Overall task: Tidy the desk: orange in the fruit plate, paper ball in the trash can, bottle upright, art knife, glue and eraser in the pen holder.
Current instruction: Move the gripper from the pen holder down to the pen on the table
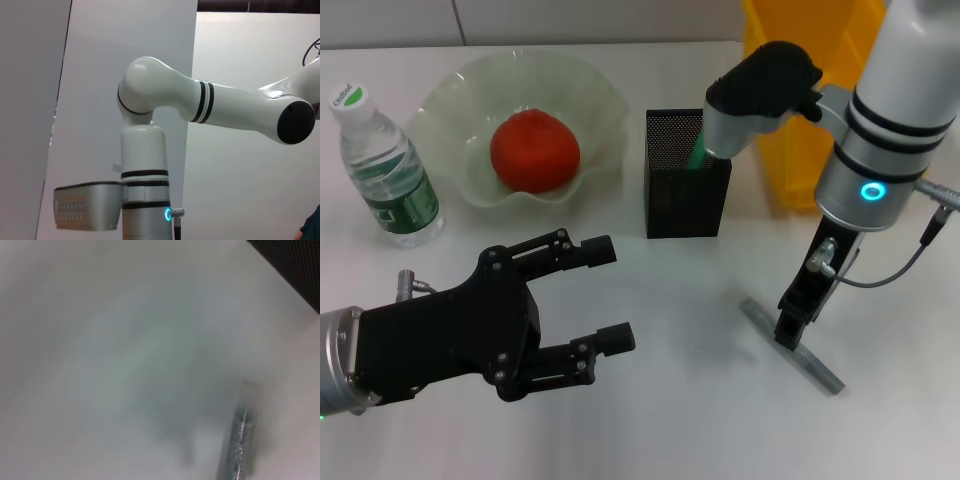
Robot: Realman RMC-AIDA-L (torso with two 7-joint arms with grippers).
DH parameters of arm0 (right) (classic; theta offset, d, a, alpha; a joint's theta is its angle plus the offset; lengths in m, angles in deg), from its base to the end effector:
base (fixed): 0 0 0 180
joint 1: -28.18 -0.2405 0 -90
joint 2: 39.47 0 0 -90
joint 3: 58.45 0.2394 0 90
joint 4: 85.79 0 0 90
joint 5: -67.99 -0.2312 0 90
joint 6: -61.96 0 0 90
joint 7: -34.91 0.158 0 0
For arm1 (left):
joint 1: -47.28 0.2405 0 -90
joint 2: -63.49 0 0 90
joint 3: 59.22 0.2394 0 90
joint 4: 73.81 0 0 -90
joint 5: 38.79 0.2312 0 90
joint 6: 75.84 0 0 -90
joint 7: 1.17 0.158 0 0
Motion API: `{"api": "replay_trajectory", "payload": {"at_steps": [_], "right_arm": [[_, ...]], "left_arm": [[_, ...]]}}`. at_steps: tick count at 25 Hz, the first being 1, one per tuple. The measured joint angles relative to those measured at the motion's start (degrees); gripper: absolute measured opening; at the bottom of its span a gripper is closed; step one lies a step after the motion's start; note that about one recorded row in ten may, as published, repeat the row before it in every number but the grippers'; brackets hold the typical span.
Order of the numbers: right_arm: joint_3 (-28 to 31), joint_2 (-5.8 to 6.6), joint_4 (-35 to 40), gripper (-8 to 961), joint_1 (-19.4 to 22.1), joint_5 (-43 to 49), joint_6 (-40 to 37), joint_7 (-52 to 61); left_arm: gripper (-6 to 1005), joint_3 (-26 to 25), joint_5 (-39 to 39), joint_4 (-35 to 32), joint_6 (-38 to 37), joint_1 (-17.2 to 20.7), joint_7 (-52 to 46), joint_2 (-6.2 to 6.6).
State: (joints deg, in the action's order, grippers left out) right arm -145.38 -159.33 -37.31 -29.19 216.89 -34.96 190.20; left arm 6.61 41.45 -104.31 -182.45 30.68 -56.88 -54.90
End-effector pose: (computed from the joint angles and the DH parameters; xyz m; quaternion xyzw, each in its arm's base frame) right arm 0.1417 0.3586 -0.0657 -0.8700 0.3448 -0.3494 0.0465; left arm -0.2379 0.2456 -0.0211 -0.8925 -0.0722 -0.4415 0.0574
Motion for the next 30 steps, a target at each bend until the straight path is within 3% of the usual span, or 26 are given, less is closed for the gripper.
{"api": "replay_trajectory", "payload": {"at_steps": [30], "right_arm": [[-3.3, -0.01, -5.4, 401, -0.7, -2.8, 6.7, -0.3]], "left_arm": [[754, 0.0, 0.0, 0.2, 0.4, 0.0, 0.0, 0.00]]}}
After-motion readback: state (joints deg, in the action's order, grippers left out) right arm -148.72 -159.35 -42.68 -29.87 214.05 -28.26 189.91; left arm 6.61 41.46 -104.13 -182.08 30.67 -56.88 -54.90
